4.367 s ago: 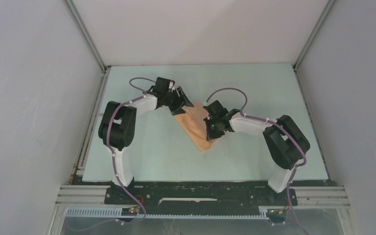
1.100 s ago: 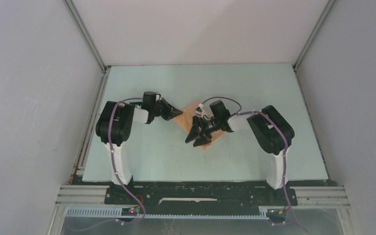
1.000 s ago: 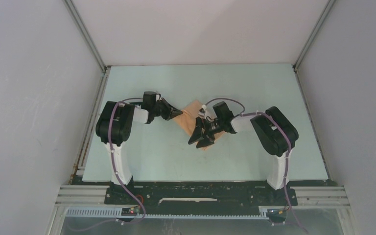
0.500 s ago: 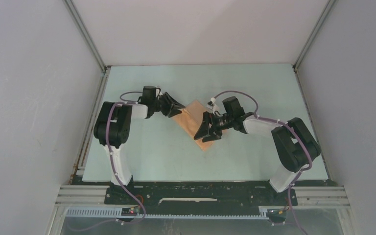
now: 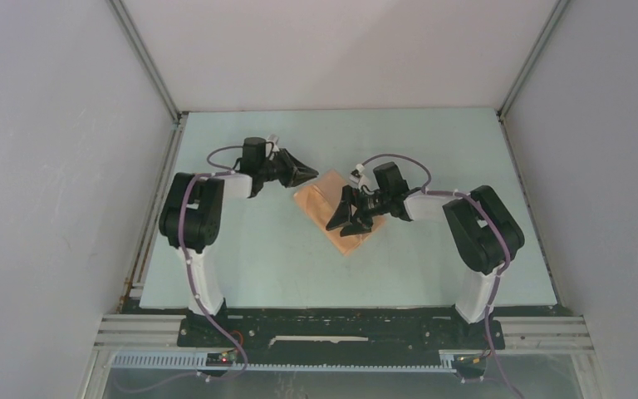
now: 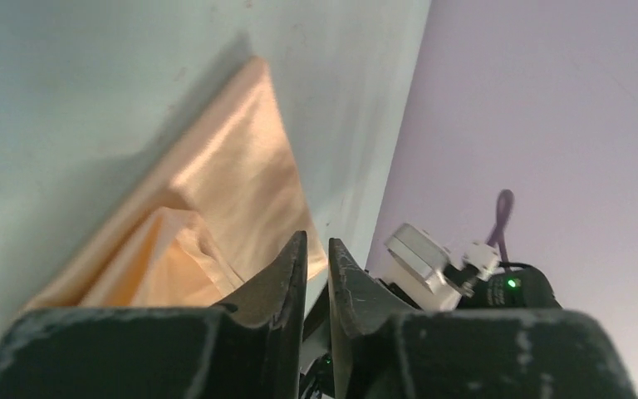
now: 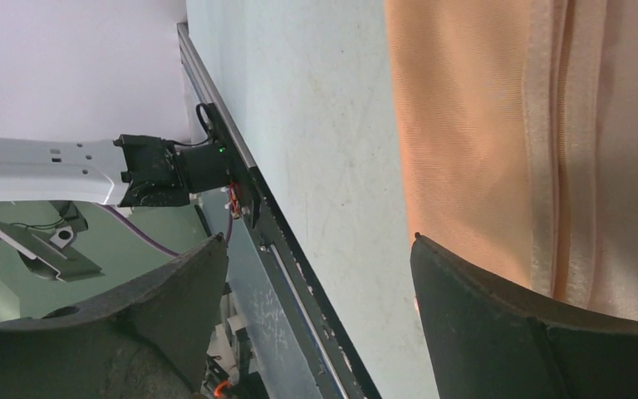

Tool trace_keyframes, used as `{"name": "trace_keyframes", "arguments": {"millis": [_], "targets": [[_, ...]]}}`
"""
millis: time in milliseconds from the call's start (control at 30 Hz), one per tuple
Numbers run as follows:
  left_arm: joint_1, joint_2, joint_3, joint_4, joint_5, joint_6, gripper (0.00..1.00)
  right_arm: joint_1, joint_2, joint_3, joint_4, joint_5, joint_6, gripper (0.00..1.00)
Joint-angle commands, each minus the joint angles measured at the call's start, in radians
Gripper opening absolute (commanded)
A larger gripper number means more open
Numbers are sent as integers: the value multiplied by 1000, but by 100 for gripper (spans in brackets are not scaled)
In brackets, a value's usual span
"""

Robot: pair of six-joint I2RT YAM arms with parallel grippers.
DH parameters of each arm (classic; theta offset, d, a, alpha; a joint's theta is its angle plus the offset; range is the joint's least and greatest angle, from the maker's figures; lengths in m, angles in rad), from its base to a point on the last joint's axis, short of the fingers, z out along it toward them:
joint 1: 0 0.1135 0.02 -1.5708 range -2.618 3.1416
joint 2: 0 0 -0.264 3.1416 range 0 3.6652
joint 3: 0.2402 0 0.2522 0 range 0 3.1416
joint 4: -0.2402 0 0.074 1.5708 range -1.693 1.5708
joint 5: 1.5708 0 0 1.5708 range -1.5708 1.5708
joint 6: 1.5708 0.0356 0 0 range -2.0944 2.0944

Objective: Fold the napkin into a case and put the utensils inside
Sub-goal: Smooth out the 2/3-rectangle-folded napkin at the center of the board.

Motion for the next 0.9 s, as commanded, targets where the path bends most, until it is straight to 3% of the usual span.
{"name": "trace_keyframes", "arguments": {"millis": [0,200,567,667,767,867], "targets": [[-17,124,25,128,22,-92,19,-14,6,16,33,1,4,88],[-14,231,56,173,12,-122,16,-43,1,-24,19,21,-18,88],[6,247,63,145,0,-110,15,-90,25,-64,39,32,31,89],[2,178,94,70,3,-52,22,-85,-58,-58,-11,42,5,89],[-3,78,167,-116,1,54,40,-99,-182,-27,-194,115,-103,91],[-3,-31,232,-270,-11,160,55,-143,-255,26,-408,292,-246,91]]}}
